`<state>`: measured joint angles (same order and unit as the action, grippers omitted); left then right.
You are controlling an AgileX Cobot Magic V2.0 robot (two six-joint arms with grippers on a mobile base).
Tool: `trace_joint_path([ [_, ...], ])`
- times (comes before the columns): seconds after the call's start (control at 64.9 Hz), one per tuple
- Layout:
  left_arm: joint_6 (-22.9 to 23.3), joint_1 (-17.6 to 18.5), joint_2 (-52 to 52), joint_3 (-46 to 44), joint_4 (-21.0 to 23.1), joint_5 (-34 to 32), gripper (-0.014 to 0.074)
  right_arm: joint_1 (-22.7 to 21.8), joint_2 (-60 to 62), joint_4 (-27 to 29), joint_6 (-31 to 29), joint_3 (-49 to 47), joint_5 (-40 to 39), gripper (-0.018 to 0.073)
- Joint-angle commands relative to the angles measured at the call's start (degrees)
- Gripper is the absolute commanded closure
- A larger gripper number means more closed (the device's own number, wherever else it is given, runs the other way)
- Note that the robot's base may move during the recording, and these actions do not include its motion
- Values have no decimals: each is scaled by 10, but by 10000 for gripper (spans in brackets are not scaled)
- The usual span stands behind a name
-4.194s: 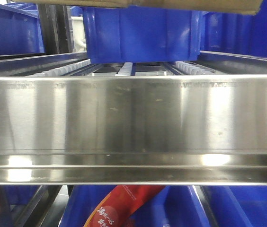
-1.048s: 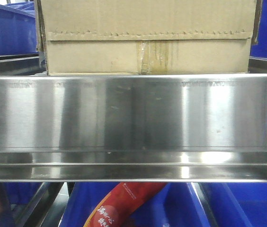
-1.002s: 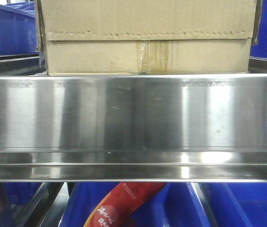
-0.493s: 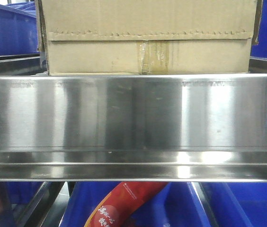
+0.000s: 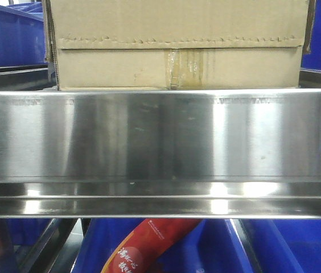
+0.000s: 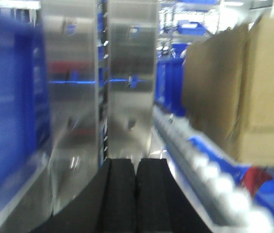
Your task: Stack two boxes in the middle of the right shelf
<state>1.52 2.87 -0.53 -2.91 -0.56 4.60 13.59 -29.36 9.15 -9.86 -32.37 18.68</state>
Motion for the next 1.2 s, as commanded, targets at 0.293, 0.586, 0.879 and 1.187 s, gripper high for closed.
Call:
trace_joint_path([
  [0.293, -3, -2, 5, 29, 6, -49, 708, -2, 3, -5, -3, 1, -12, 721],
  [0.586, -3, -2, 5, 29, 6, -51, 708, -2, 3, -5, -3, 1, -12, 721],
  [0.879, -3, -2, 5, 29, 6, -51, 708, -2, 3, -5, -3, 1, -12, 721],
  [1.187, -3, -2, 5, 29, 6, -51, 708, -7, 12, 2, 3, 6, -10, 721],
])
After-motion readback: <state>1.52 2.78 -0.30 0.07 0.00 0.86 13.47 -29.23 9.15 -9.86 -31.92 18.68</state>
